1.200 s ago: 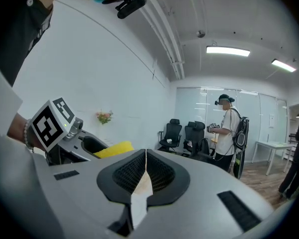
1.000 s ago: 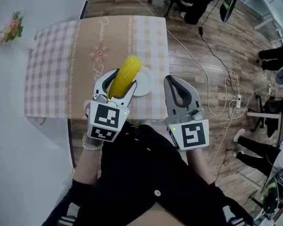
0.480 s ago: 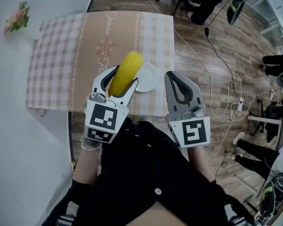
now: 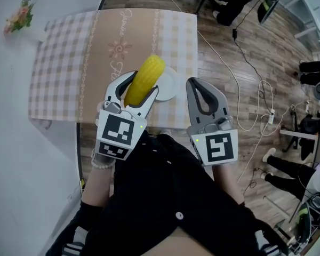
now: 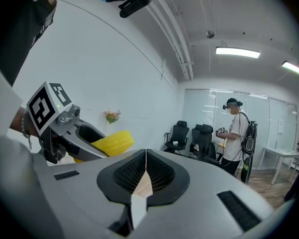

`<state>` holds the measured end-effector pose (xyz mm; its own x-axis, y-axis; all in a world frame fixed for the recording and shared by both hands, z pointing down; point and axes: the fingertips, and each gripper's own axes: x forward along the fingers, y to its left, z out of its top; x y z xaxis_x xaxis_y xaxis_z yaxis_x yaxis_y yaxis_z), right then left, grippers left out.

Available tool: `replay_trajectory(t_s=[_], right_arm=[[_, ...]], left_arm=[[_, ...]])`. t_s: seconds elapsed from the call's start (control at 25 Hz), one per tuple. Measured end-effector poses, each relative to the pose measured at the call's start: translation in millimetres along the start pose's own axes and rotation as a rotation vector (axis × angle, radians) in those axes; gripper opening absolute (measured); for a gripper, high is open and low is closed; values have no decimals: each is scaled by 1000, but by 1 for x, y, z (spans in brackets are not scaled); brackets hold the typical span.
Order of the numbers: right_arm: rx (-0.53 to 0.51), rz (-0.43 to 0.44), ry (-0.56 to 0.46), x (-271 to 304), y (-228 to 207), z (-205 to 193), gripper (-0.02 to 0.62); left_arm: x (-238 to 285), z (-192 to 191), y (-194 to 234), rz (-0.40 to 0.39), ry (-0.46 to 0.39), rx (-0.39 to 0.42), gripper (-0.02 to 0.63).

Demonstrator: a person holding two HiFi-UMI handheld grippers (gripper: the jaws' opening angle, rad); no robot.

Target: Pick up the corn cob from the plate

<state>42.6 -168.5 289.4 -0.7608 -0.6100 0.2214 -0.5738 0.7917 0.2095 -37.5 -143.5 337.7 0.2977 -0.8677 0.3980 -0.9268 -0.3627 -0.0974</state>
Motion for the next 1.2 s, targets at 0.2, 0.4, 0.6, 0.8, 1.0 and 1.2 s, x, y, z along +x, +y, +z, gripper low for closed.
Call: replay_trajectory(t_s=[0.2, 0.4, 0.6, 0.8, 1.0, 1.2], right_arm=[[-6, 1, 8, -1, 1, -3, 43], [-2, 5, 14, 1, 2, -5, 43], [-2, 5, 13, 2, 1, -5, 43], [-2, 2, 15, 3, -1, -4, 43], [-1, 1, 18, 4, -2, -6, 43], [-10, 10, 17, 6, 0, -5, 43]], left_arm=[[1, 0, -2, -7, 5, 8, 255], [3, -1, -2, -8, 10, 10, 255], [5, -1, -2, -13, 15, 9, 255], [6, 0, 0, -12, 13, 9, 255], [9, 0, 1, -15, 16, 10, 255], [11, 1, 0, -18, 17, 16, 255]])
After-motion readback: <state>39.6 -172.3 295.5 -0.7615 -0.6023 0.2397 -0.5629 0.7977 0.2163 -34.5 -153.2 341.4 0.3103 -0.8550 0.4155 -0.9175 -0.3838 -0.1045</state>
